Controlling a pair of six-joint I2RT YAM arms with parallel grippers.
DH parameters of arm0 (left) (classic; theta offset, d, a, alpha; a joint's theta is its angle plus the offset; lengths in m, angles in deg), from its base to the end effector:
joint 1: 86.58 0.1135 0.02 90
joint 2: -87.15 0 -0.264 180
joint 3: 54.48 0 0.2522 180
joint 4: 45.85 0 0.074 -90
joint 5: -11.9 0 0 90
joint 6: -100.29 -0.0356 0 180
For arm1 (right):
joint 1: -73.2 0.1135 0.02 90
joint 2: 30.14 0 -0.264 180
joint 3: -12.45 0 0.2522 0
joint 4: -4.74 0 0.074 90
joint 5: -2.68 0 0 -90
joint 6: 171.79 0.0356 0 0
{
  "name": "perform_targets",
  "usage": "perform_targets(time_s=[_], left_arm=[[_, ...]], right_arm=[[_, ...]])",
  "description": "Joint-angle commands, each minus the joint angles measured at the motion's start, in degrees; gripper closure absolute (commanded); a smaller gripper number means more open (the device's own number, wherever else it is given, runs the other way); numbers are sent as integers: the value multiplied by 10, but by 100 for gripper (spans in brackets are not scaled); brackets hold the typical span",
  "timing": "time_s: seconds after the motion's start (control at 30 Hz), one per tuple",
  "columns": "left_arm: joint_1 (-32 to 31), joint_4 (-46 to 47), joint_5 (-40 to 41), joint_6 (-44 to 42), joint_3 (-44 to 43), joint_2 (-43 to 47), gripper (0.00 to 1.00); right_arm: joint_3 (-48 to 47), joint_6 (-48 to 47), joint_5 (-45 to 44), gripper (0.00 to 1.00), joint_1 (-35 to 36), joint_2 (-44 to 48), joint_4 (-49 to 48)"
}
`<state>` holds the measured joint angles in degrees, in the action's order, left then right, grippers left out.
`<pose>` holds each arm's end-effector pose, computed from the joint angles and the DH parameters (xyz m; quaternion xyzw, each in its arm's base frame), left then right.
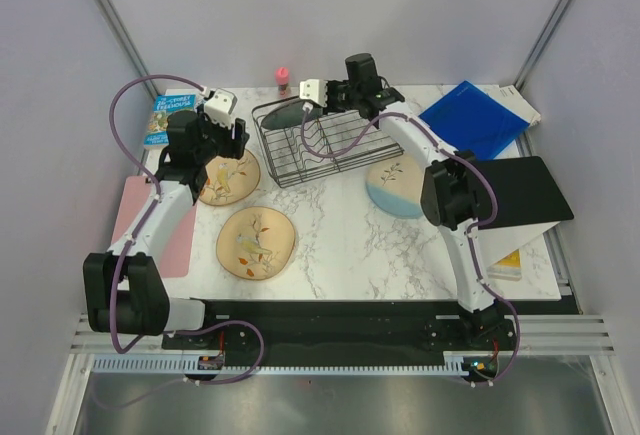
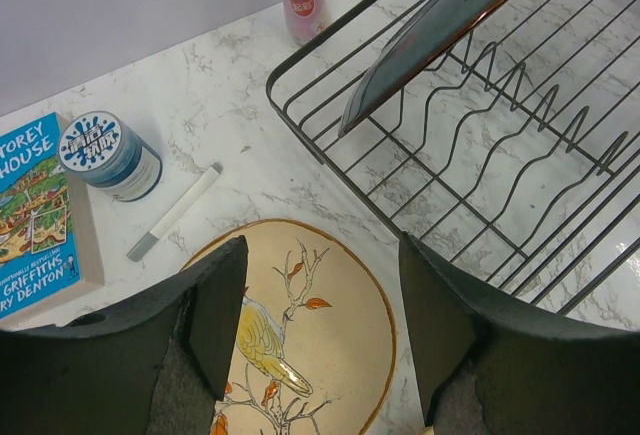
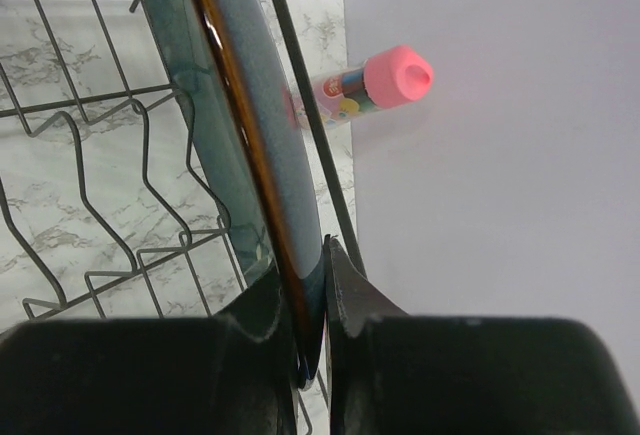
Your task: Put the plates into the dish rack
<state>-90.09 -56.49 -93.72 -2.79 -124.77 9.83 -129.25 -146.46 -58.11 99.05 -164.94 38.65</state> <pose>0.3144 -0.0289 0.3073 0.1947 0.7799 -0.0606 0.5918 0.4874 0.2554 0.2834 -0.6788 0.4872 0.0348 0.5483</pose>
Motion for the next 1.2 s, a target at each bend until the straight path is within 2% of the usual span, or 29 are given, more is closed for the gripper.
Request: perform_targets(time_s=[0.0,0.23,0.33,0.37,0.47,0.53,0.63,0.83,0.97,1.03,1.17], left_arm=[[0,18,-17,24,2,2,31],[0,6,-19,22,-2,4,30],[0,-3,-13,20,-3,2,28],[0,-6,-4,22,-3,2,27],[0,-15,14,27,-3,1,23],[0,-20,29,30,-2,2,21],[0,-28,67,39,3,5,19],[0,-29,57,53,21,33,19],[0,-65,84,58,22,52,17],[0,-110,101,78,13,52,11],[1,-191,101,55,1,45,9]], right_arm=[[-13,-13,-7,100,2,9,-113],[-13,22,-25,100,-2,-1,-134],[15,57,-49,68,-1,4,-192],[26,65,-52,53,-1,4,-222],[44,65,-59,33,-1,11,-251],[69,68,-59,26,-1,27,-282],[92,94,-63,21,-1,52,-326],[110,116,-87,20,1,87,-353],[161,112,-97,20,1,148,-336],[202,115,-101,20,2,175,-333],[241,130,-121,20,5,233,-331]])
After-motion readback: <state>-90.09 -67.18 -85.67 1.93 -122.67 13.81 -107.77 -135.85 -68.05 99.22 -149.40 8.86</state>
